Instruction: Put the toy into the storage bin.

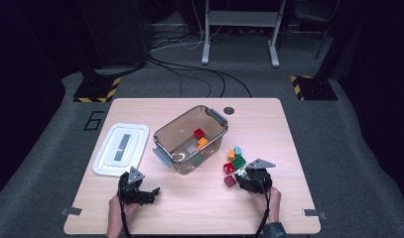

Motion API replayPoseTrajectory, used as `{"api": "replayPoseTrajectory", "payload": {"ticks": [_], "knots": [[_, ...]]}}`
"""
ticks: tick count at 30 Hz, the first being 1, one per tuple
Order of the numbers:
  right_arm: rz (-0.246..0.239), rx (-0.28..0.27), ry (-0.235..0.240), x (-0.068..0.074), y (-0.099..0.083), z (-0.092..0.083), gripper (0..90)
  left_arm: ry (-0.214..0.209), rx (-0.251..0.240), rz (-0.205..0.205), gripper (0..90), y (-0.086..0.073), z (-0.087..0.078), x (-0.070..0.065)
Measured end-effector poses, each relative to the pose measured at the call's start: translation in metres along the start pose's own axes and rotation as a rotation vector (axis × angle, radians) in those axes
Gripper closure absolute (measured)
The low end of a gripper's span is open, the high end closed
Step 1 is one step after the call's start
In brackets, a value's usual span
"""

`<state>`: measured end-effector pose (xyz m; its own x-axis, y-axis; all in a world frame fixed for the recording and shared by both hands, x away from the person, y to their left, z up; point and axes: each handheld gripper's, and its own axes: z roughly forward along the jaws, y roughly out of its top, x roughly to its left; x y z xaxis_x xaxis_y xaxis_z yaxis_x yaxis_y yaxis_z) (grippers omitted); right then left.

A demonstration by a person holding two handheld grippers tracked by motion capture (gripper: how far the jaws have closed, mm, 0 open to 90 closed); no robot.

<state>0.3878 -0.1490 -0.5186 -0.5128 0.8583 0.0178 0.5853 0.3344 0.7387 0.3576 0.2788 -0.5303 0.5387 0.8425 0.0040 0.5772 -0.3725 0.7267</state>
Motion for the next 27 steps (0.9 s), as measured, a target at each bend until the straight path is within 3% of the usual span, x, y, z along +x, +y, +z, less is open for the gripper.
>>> {"api": "replayPoseTrajectory", "payload": {"ticks": [4, 27], "knots": [[-0.022, 0.0, -0.016, 0.002, -0.001, 0.0, 58.2, 0.0, 0.0, -0.001, 4.7, 0.0, 0.0, 0.0], [-0.031, -0.072, -0.032, 0.005, 0.016, -0.018, 58.4, -0.001, 0.002, -0.002, 4.7, 0.0, 0.0, 0.0]]}}
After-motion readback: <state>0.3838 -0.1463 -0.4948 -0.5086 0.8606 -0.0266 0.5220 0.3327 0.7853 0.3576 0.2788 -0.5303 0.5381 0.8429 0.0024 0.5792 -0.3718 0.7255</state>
